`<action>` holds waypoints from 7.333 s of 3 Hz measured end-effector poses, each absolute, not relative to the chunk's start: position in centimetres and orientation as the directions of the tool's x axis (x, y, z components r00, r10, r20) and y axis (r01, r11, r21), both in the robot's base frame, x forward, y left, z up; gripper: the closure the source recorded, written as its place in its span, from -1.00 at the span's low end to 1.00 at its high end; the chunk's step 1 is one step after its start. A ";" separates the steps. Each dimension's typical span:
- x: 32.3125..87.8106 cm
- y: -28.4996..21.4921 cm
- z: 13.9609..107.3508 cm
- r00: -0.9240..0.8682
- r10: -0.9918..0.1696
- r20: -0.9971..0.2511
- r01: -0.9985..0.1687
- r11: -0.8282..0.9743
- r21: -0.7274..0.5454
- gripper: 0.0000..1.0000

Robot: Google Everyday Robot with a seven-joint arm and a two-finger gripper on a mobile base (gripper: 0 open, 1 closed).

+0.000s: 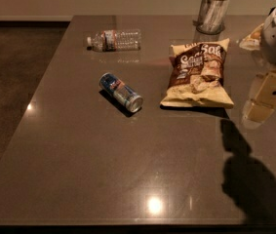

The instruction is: Place redbull can upright

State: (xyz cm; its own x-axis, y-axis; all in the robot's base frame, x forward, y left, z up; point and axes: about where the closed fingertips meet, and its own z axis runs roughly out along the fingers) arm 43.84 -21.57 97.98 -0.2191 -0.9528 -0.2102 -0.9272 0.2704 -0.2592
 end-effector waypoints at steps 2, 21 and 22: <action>46.4 -19.2 96.9 -0.232 -0.950 -0.211 -0.931 0.280 -0.237 -1.00; 48.0 2.6 97.3 -0.070 -0.361 -0.930 -0.966 0.257 -0.027 1.00; 47.9 1.4 96.6 -0.015 -0.274 -0.962 -0.960 0.273 -0.062 1.00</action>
Offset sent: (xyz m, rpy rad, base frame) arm 0.0465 0.0435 -0.0243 0.0045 0.0701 -0.0119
